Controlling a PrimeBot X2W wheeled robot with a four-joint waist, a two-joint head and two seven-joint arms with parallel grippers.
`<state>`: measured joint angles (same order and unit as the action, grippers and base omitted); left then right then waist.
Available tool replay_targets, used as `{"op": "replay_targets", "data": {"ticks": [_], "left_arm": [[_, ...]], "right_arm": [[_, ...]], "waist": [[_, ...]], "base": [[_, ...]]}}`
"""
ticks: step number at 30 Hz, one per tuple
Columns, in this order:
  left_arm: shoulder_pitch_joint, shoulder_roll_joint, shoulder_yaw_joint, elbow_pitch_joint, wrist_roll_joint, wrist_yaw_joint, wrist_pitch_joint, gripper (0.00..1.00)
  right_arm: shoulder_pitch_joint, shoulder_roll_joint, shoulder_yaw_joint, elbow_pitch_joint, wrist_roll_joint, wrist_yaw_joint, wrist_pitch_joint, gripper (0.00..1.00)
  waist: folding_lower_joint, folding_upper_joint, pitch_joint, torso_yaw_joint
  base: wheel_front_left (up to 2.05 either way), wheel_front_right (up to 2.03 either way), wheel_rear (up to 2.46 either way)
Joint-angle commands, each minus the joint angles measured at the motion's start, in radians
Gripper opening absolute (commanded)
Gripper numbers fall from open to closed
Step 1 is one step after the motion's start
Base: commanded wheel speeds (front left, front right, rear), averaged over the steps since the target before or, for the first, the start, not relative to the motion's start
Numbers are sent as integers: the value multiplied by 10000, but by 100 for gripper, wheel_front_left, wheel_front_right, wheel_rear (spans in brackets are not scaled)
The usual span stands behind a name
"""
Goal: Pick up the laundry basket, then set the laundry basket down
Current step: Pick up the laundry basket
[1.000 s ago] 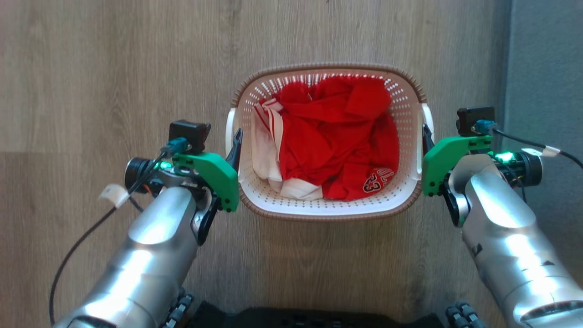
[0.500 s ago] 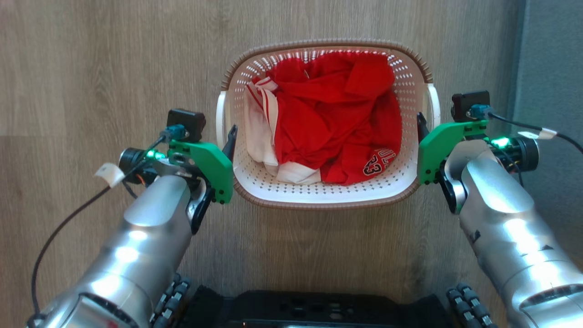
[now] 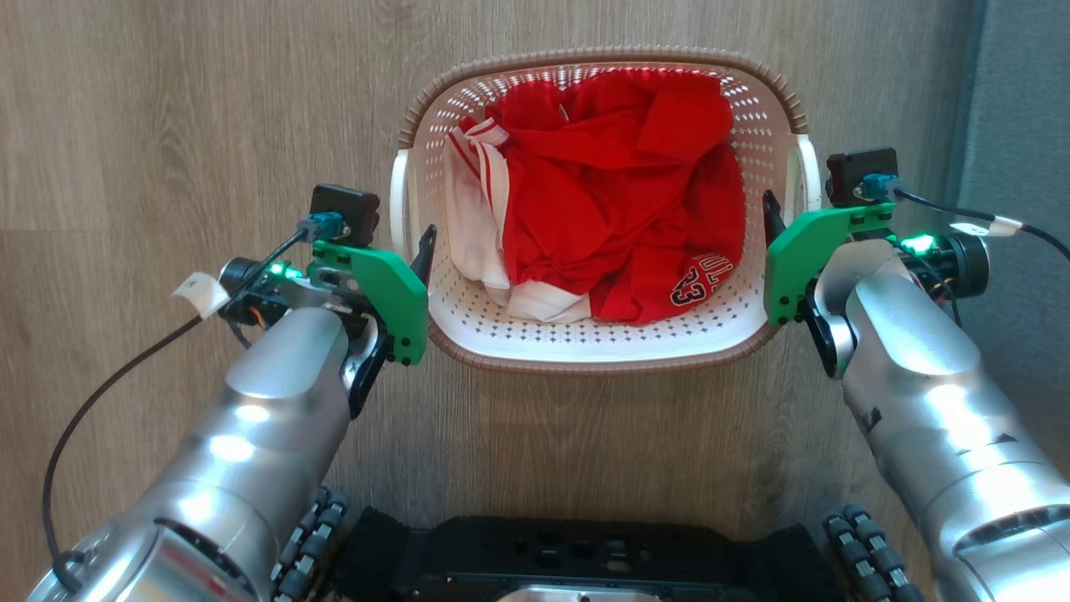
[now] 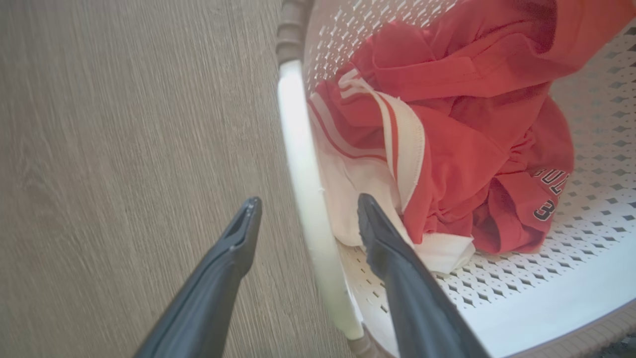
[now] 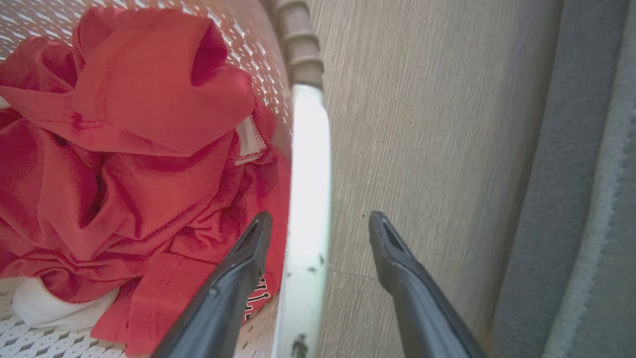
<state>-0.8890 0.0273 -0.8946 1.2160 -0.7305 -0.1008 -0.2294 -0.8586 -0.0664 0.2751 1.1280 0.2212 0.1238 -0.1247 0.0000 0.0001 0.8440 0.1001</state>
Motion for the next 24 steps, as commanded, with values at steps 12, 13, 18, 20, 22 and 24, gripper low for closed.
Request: {"op": "replay_targets", "data": {"ticks": [12,13,18,20,22,24], "left_arm": [[-351,229,-710,-35,-834,-115,687,100],[-402,229,-776,-24,-885,-117,748,100],[-616,229,-1117,15,-1055,-135,826,100],[-670,229,-1232,23,-1133,-140,829,100],[-709,229,-1347,18,-1221,-143,870,100],[-734,229,-1440,14,-1344,-144,972,100]], "right_arm": [[-214,162,418,290,-6,69,262,100],[-261,162,433,314,-15,69,297,100],[-409,162,494,349,127,69,456,100],[-441,162,536,342,203,69,504,100],[-455,162,602,338,260,69,547,100],[-459,162,661,346,301,69,581,100]], "waist": [[0,-1,519,124],[0,-1,570,127],[0,-1,766,140],[0,-1,814,149],[0,-1,852,159],[0,-1,885,166]], "base": [[0,0,0],[0,0,0],[0,0,0],[0,0,0],[0,0,0],[0,0,0]]}}
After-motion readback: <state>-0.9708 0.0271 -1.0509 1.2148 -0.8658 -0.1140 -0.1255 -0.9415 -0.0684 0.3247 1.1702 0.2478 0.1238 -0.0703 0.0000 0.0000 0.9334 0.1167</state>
